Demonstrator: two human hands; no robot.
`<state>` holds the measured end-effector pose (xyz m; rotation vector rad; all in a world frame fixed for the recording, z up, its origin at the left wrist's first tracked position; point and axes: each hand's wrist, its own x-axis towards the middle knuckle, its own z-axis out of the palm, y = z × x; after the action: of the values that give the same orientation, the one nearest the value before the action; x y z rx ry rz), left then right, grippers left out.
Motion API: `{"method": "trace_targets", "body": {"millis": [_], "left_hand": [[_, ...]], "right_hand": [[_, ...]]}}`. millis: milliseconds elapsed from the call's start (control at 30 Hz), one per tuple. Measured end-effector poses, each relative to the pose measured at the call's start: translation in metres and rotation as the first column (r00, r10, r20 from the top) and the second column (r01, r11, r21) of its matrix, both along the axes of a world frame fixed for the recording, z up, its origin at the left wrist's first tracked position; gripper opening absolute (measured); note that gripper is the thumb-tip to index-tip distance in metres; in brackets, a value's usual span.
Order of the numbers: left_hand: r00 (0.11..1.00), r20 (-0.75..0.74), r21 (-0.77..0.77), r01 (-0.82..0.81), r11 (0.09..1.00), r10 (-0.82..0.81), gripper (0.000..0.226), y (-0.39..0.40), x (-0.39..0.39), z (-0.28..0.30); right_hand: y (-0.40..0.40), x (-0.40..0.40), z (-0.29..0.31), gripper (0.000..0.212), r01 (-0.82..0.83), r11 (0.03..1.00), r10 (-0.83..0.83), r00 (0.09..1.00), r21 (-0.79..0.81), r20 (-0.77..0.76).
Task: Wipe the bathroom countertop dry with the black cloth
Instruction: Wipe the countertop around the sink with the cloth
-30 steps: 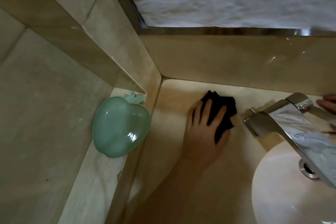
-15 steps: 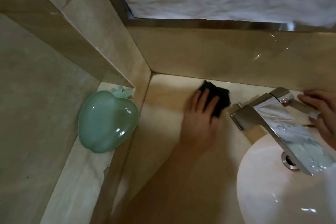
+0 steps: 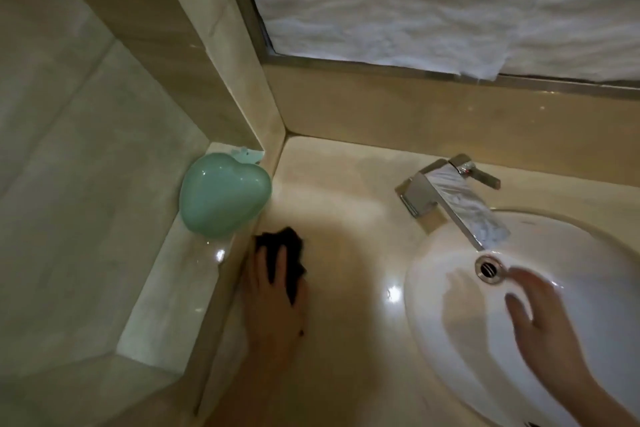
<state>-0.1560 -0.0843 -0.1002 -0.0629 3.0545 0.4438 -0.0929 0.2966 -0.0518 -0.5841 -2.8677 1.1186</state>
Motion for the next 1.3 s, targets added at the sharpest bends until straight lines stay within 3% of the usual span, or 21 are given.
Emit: {"method": "trace_targets", "body": {"millis": [133, 233, 300, 433, 533, 633, 733, 833, 967, 1100, 1200, 1267, 1300], "left_hand": [[1.000, -0.003, 0.041, -0.001, 0.999, 0.001, 0.060, 0.024, -0.031, -0.007], [0.984, -0.012, 0.050, 0.177, 0.983, -0.176, 0.062, 0.086, -0.033, -0.010], [0.952, -0.023, 0.093, 0.306, 0.948, -0.305, 0.061, 0.126, -0.023, -0.006], [0.802, -0.038, 0.091, 0.597, 0.797, -0.596, 0.053, 0.165, 0.022, 0.003], [0.699, -0.089, 0.102, 0.715, 0.692, -0.709, 0.042, 0.156, 0.065, 0.004], [0.787, -0.107, 0.186, 0.616, 0.766, -0.607, 0.044, 0.111, 0.093, -0.004], [0.963, -0.056, 0.201, 0.270, 0.942, -0.264, 0.047, 0.030, 0.102, -0.008], [0.998, 0.017, 0.132, -0.054, 0.990, 0.053, 0.053, -0.042, 0.103, -0.001], [0.999, -0.003, 0.113, -0.039, 0.993, 0.040, 0.058, -0.043, 0.111, -0.007], [0.981, -0.015, 0.212, 0.190, 0.959, -0.191, 0.057, 0.043, 0.136, -0.007], [0.881, -0.036, 0.199, 0.469, 0.860, -0.472, 0.060, 0.129, 0.164, -0.004], [0.806, -0.037, 0.208, 0.584, 0.784, -0.591, 0.059, 0.162, 0.181, -0.005], [0.775, -0.042, 0.199, 0.625, 0.755, -0.631, 0.059, 0.167, 0.184, -0.007]], "right_hand": [[-0.024, 0.083, 0.004, 0.024, -0.075, 0.991, 0.087, 0.990, -0.109, 0.113], [-0.028, 0.110, 0.003, 0.055, 0.061, 0.984, -0.026, 0.979, -0.170, 0.202], [-0.031, 0.115, 0.003, 0.058, 0.124, 0.975, -0.077, 0.967, -0.185, 0.244], [-0.032, 0.116, 0.004, 0.053, 0.129, 0.973, -0.082, 0.968, -0.192, 0.237], [-0.031, 0.118, 0.009, 0.050, 0.120, 0.974, -0.071, 0.967, -0.194, 0.243], [-0.022, 0.128, 0.008, 0.050, 0.117, 0.977, -0.068, 0.963, -0.178, 0.259], [-0.012, 0.146, 0.008, 0.050, 0.117, 0.979, -0.059, 0.947, -0.169, 0.314], [-0.006, 0.163, 0.007, 0.051, 0.108, 0.980, -0.036, 0.922, -0.165, 0.386], [-0.008, 0.169, 0.016, 0.044, 0.044, 0.990, 0.013, 0.919, -0.135, 0.393], [-0.002, 0.171, 0.020, 0.033, 0.098, 0.993, -0.075, 0.950, -0.060, 0.302], [0.002, 0.182, 0.013, 0.012, 0.020, 1.000, -0.021, 0.937, 0.007, 0.348], [0.009, 0.195, 0.004, 0.036, -0.104, 0.993, 0.076, 0.915, 0.049, 0.397], [0.012, 0.200, 0.001, 0.033, -0.133, 0.990, 0.102, 0.907, 0.048, 0.409]]}}
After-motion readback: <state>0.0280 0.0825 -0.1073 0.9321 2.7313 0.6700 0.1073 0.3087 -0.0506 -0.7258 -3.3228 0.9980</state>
